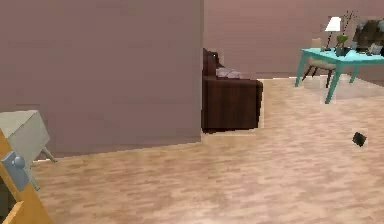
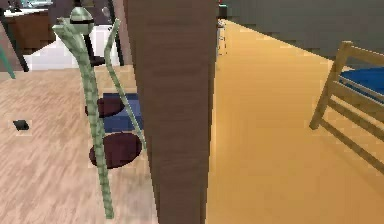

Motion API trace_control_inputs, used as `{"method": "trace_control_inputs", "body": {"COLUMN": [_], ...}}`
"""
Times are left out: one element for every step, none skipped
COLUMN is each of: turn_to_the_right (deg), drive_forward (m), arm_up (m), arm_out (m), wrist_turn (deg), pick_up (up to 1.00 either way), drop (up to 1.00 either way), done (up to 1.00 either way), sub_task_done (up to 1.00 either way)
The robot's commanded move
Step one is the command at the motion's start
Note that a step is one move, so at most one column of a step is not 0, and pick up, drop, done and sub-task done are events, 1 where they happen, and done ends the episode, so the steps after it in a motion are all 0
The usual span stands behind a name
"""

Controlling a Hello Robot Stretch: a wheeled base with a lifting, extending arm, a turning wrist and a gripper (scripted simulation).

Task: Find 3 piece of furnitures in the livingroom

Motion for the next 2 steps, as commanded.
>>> {"method": "trace_control_inputs", "body": {"turn_to_the_right": [-15.0, 0.0], "drive_forward": [0.00, 0.30], "arm_up": [0.00, 0.00], "arm_out": [0.00, 0.00], "wrist_turn": [0.0, 0.0], "pick_up": [0.00, 0.00], "drop": [0.00, 0.00], "done": [0.00, 0.00], "sub_task_done": [0.00, 0.00]}}
